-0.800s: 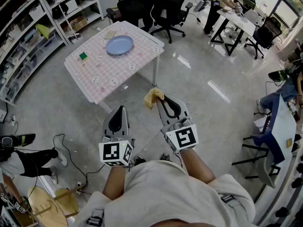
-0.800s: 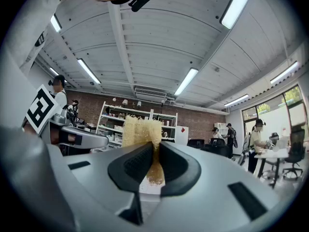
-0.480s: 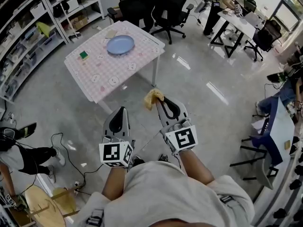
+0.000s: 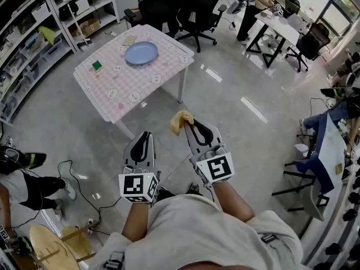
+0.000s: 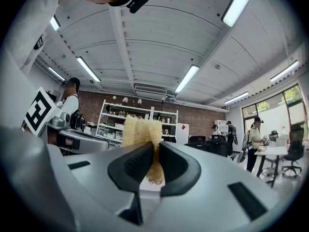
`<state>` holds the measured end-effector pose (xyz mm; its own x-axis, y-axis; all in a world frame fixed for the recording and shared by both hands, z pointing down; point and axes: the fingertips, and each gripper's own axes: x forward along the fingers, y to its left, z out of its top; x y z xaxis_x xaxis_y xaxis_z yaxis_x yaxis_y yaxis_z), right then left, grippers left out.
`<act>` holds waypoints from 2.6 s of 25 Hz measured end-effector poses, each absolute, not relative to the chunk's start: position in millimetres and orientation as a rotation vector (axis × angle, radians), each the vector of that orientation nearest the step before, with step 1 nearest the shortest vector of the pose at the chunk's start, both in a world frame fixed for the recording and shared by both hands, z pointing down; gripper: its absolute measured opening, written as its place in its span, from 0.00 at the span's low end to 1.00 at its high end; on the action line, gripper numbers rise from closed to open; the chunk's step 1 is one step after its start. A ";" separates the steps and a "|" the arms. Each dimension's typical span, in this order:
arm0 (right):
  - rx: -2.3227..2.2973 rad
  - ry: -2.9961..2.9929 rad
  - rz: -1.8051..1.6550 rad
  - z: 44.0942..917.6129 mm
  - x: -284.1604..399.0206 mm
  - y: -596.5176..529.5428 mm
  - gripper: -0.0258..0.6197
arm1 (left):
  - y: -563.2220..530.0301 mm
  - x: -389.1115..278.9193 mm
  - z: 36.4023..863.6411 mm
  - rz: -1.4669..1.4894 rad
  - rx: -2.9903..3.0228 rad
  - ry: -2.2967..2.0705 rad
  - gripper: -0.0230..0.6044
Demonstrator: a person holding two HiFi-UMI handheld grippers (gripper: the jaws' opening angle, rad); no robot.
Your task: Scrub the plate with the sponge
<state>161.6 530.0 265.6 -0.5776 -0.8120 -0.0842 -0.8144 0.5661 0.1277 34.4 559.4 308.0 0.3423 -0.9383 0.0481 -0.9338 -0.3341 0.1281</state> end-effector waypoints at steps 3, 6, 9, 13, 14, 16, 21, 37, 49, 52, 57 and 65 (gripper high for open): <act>-1.443 2.772 0.221 270.2 149.2 530.0 0.11 | 561.7 21.9 317.6 -0.029 2.447 -1.713 0.14; -1.445 2.781 0.198 276.3 131.8 529.2 0.11 | 562.6 2.7 324.5 -0.009 2.431 -1.709 0.14; -1.459 2.784 0.164 286.4 119.3 529.8 0.11 | 562.1 -11.4 333.1 0.014 2.426 -1.685 0.14; -1.505 2.793 0.122 304.5 112.5 525.4 0.11 | 551.9 -19.4 348.8 0.037 2.415 -1.644 0.14; -1.517 2.797 0.117 307.1 113.6 522.8 0.11 | 547.5 -18.2 351.4 0.038 2.415 -1.630 0.14; -1.540 2.801 0.111 310.4 118.2 513.9 0.11 | 536.4 -13.7 354.7 0.046 2.423 -1.610 0.14; -1.554 2.783 0.093 316.2 129.7 467.4 0.11 | 491.7 -4.7 360.5 0.065 2.430 -1.592 0.14; -1.418 2.776 0.067 305.2 182.5 251.9 0.11 | 277.1 49.6 340.6 0.076 2.415 -1.662 0.14; -1.359 2.872 0.039 340.7 143.1 112.9 0.11 | 141.6 4.4 377.3 0.066 2.308 -1.716 0.14; -1.353 2.905 0.043 343.2 126.3 64.2 0.11 | 92.5 -12.8 381.2 0.056 2.298 -1.714 0.14; -1.304 2.956 0.030 340.3 83.0 -11.1 0.11 | 18.6 -61.3 376.8 0.051 2.274 -1.740 0.14; -1.214 3.084 -0.016 366.8 24.3 -94.6 0.11 | -43.9 -135.5 413.1 0.085 2.129 -1.790 0.14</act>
